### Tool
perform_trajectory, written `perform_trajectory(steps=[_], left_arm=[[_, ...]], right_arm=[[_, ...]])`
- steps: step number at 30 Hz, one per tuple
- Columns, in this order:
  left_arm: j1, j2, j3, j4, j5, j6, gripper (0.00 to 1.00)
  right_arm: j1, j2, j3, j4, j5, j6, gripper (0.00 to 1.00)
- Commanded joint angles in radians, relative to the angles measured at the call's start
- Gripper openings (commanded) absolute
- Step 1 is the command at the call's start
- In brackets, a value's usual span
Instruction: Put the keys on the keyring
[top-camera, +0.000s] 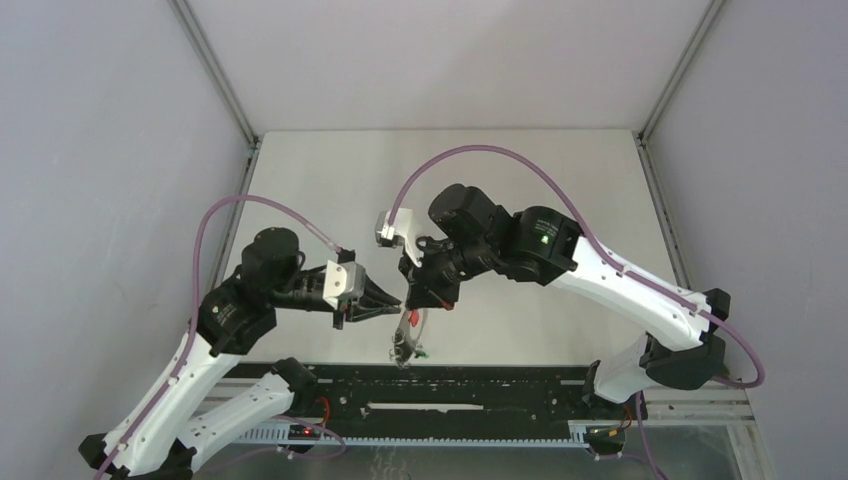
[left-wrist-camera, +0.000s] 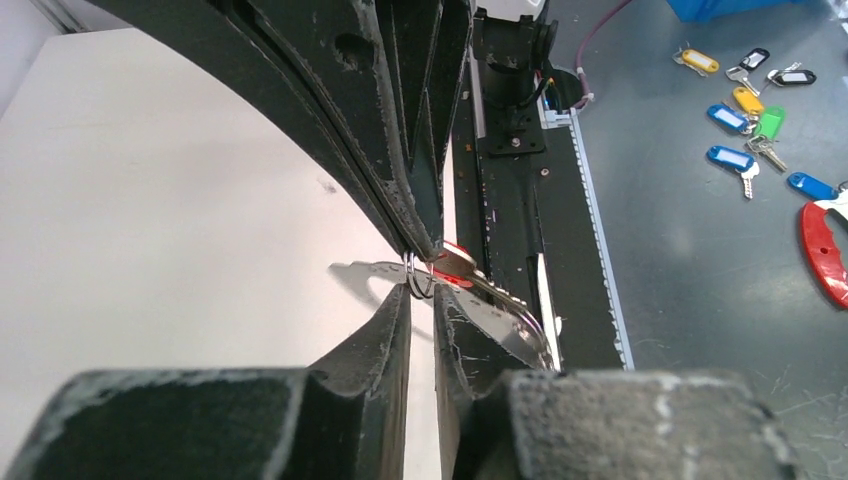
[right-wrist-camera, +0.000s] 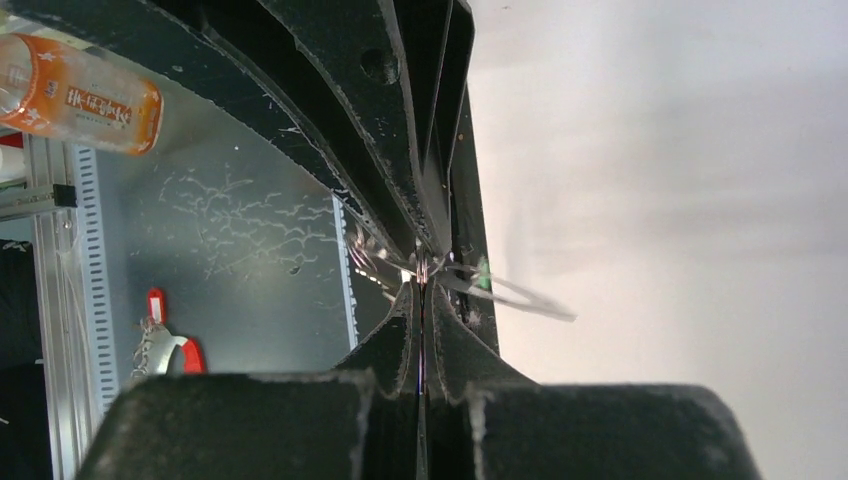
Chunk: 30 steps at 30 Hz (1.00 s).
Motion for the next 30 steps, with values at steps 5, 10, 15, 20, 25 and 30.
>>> perform_trajectory(steps=[5, 10, 15, 20, 25, 30], left_arm=[[-0.006, -0.003, 0.031, 0.026, 0.038, -0.024, 0.23], [-0.008, 0.001, 0.021, 0.016, 0.043, -0.001, 0.14], [-0.013, 0.005, 0.016, -0.018, 0.042, 0.039, 0.05], [-0.020, 0.008, 0.022, -0.052, 0.033, 0.064, 0.15], [-0.021, 0.007, 0.027, -0.067, 0.017, 0.071, 0.22], [-0.021, 0.004, 0.023, -0.076, 0.006, 0.074, 0.16]], right_arm=[[0.021, 0.038, 0.083, -0.024, 0.034, -0.034, 0.00], [0.028, 0.049, 0.100, -0.024, 0.025, -0.035, 0.00], [0.033, 0.058, 0.109, -0.021, 0.016, -0.039, 0.00], [0.036, 0.071, 0.122, -0.025, 0.008, -0.043, 0.00], [0.037, 0.073, 0.114, -0.028, 0.004, -0.044, 0.00], [0.040, 0.074, 0.114, -0.024, 0.001, -0.043, 0.00]])
